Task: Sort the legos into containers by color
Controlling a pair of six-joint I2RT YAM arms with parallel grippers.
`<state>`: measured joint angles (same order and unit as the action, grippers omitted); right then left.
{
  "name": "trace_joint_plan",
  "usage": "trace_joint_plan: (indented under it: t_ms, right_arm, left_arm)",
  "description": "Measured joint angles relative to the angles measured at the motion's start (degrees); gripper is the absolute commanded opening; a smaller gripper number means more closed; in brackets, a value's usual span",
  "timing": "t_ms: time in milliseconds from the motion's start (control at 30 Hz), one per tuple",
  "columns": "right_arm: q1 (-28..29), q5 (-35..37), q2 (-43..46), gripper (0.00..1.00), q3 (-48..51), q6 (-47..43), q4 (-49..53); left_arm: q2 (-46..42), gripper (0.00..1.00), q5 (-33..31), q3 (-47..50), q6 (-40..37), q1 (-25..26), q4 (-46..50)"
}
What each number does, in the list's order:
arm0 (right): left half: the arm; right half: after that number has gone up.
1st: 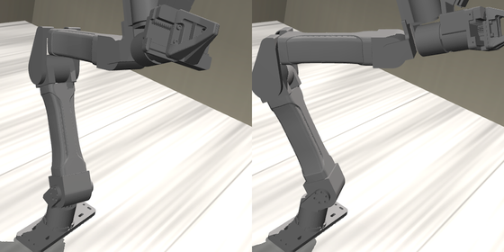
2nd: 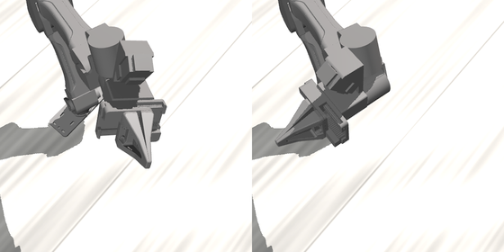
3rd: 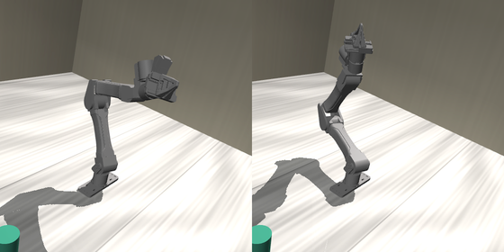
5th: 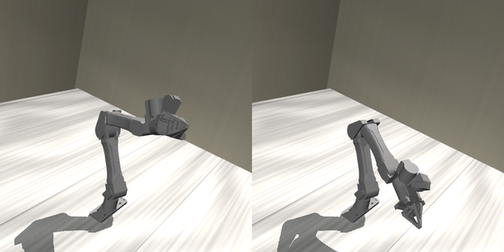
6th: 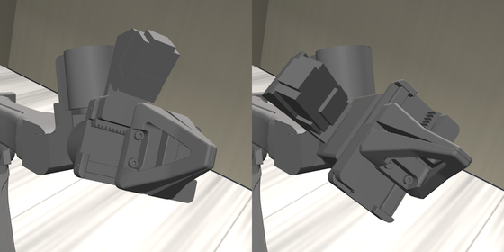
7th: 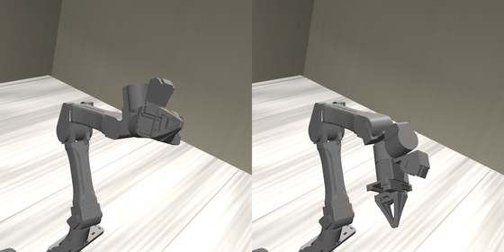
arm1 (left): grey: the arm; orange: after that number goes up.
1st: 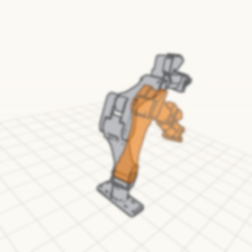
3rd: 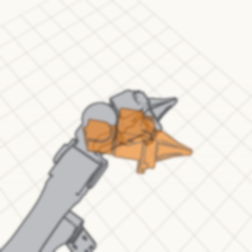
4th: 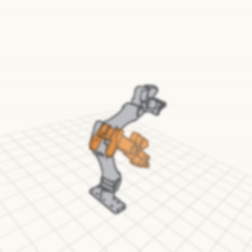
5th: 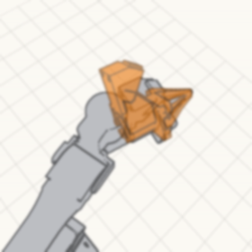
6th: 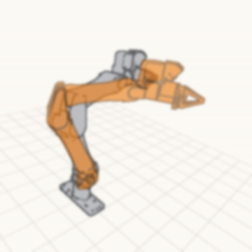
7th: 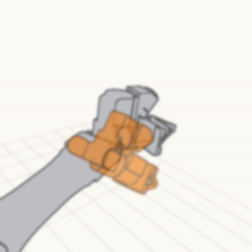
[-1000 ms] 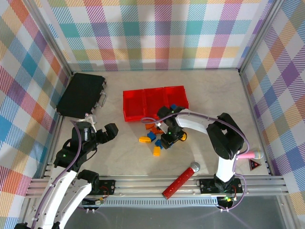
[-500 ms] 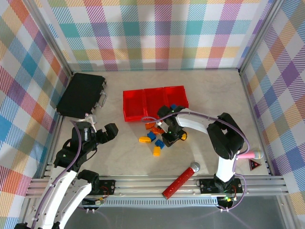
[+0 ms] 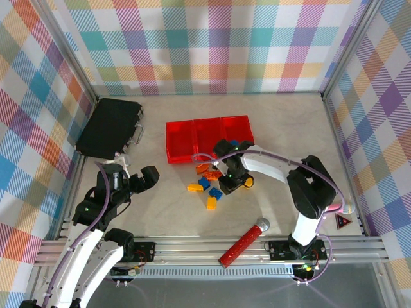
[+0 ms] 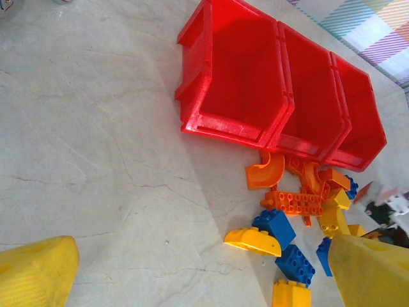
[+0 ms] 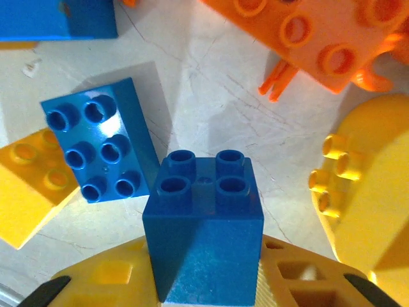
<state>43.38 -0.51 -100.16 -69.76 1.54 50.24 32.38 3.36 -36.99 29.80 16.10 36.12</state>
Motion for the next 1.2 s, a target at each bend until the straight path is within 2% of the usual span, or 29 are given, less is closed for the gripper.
trace_joint_plan:
  t_ms: [233, 400, 667, 933, 1200]
  right_arm:
    - [-1.2, 2.6, 5.3, 0.16, -6.5, 1.7, 1.6]
    - [-7.5, 3.2, 4.5, 0.16, -17.4, 3.1, 2.1]
    - [-16.8, 5.5, -7.6, 0.17, -35.1, 4.0, 3.8]
    - [-17.9, 6.1, -20.3, 0.19, -45.8, 3.8, 6.8]
    - [-18.6, 6.6, -24.5, 0.21, -48.2, 3.2, 8.2]
  left_arm:
    - [0.1, 1.00, 0.0, 0.0, 0.0, 0.0, 0.0]
    - [1.3, 1.00, 0.1, 0.0, 0.4, 0.0, 0.0]
    - [1.7, 1.00, 0.0, 0.0, 0.5, 0.0, 0.0]
    - [1.0, 1.00, 0.1, 0.1, 0.9, 0.0, 0.0]
    - [0.4, 1.00, 0.0, 0.3, 2.0, 0.0, 0.2]
